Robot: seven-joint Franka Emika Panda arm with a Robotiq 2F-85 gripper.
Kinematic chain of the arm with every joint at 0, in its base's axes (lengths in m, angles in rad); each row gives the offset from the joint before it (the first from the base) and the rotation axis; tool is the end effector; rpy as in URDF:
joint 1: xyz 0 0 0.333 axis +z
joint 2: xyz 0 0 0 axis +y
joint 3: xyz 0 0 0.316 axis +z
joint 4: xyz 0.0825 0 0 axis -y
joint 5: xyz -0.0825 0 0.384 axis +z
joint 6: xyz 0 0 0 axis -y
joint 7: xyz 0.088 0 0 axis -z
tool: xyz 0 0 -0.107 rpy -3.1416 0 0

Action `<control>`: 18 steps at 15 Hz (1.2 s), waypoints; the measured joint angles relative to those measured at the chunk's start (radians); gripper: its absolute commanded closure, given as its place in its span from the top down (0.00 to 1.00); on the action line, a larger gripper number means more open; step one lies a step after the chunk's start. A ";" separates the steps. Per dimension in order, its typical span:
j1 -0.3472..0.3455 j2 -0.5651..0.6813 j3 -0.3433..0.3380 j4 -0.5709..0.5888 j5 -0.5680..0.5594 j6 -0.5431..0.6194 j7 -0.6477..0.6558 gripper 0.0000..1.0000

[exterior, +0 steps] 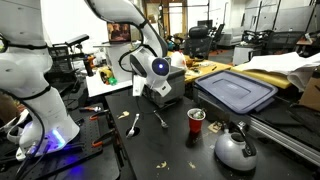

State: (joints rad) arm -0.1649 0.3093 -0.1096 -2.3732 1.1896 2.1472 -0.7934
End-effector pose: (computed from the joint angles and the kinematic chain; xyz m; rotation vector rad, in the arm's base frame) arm 0.4560 -0.0911 0.1755 -2.2262 0.4997 0.0003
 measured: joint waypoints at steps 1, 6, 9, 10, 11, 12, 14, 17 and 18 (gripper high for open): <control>0.016 -0.006 0.000 0.000 -0.034 0.035 0.012 1.00; 0.080 -0.057 0.001 0.008 -0.302 0.181 0.112 1.00; 0.084 -0.093 0.006 0.025 -0.462 0.201 0.167 1.00; 0.081 -0.102 0.009 0.031 -0.494 0.201 0.170 1.00; 0.077 -0.109 0.011 0.037 -0.518 0.201 0.170 1.00; 0.073 -0.115 0.015 0.042 -0.537 0.199 0.168 1.00; 0.065 -0.120 0.025 0.054 -0.569 0.189 0.160 1.00; 0.055 -0.122 0.041 0.067 -0.592 0.160 0.127 1.00; 0.053 -0.122 0.045 0.071 -0.599 0.145 0.115 1.00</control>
State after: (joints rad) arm -0.1119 0.1868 -0.0648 -2.3023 0.5906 2.2920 -0.6788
